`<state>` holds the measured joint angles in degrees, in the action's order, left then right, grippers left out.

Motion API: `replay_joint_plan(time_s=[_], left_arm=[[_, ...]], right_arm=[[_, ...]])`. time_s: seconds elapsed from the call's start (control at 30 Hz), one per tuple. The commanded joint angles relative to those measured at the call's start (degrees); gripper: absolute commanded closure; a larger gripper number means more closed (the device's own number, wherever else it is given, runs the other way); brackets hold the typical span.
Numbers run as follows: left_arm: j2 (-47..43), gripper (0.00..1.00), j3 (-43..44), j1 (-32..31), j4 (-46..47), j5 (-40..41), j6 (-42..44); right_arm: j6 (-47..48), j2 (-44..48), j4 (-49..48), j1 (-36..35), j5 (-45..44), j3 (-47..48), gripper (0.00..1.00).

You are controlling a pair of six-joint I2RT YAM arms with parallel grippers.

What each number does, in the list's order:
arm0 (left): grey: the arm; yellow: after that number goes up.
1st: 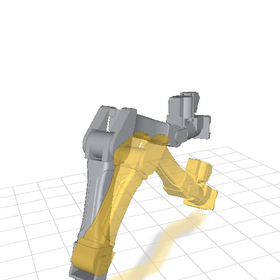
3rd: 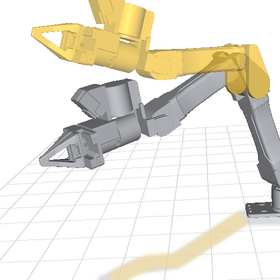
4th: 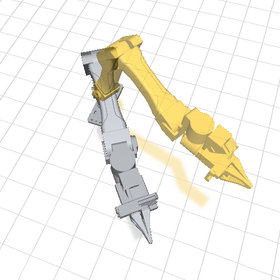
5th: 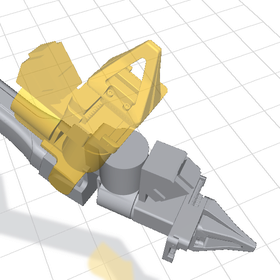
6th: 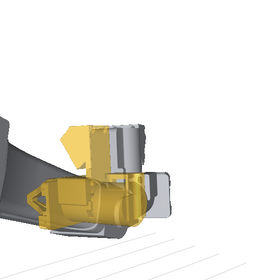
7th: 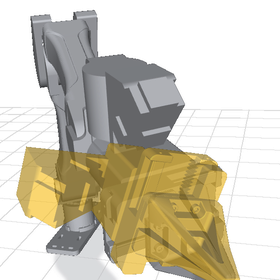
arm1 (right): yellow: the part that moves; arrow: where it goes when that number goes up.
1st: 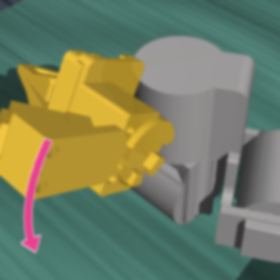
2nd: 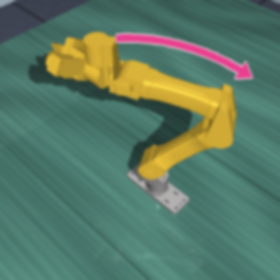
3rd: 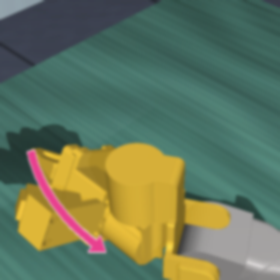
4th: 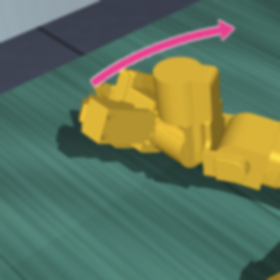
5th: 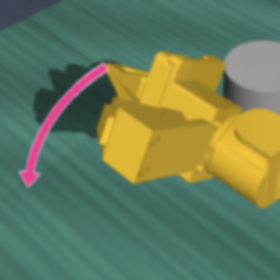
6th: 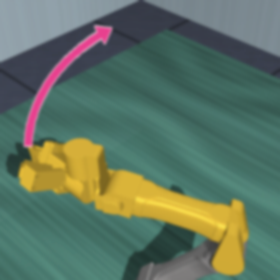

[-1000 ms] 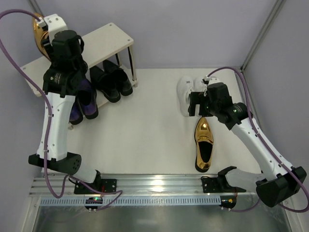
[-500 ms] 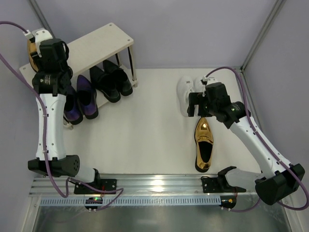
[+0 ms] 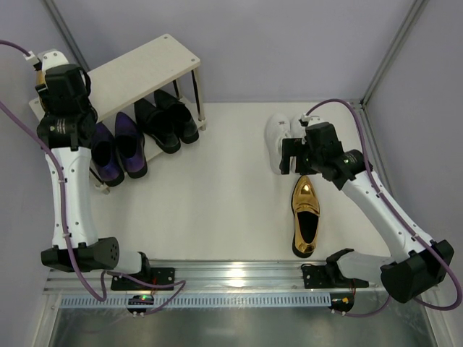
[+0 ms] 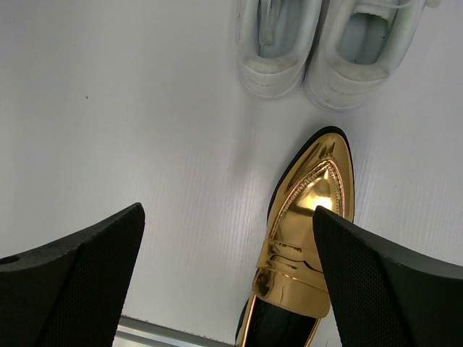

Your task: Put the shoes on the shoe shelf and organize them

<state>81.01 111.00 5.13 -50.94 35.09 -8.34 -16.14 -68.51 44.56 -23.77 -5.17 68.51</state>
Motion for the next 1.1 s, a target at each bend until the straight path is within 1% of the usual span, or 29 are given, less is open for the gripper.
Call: replay_joint_plan(time_s=[0.0, 0.33, 0.6, 0.83, 1.07], left_arm=[[-2.70, 1.00, 0.53, 1.03, 6.73, -1.78, 3.06], [-1.65, 1.00, 0.79, 2.78, 8.66, -5.91, 8.07], [-0.16, 1.00, 2.20, 4.36, 9.37, -8.02, 8.07], [0.11, 1.00, 0.27, 4.89, 10.77, -8.81, 10.36], [1.17, 1.00, 1.76, 4.98, 10.86, -9.52, 9.57]], right_arm=[[0.67, 0.48, -0.43, 0.21, 0.16, 2.42, 0.02], [0.94, -0.13, 0.27, 0.21, -0.10, 3.64, 0.02], [1.29, -0.84, 0.97, 0.22, -0.28, 4.70, 0.02], [1.38, -1.36, 0.80, 0.21, -0.28, 4.79, 0.02], [1.55, -1.89, 0.62, 0.22, -0.19, 4.70, 0.02]])
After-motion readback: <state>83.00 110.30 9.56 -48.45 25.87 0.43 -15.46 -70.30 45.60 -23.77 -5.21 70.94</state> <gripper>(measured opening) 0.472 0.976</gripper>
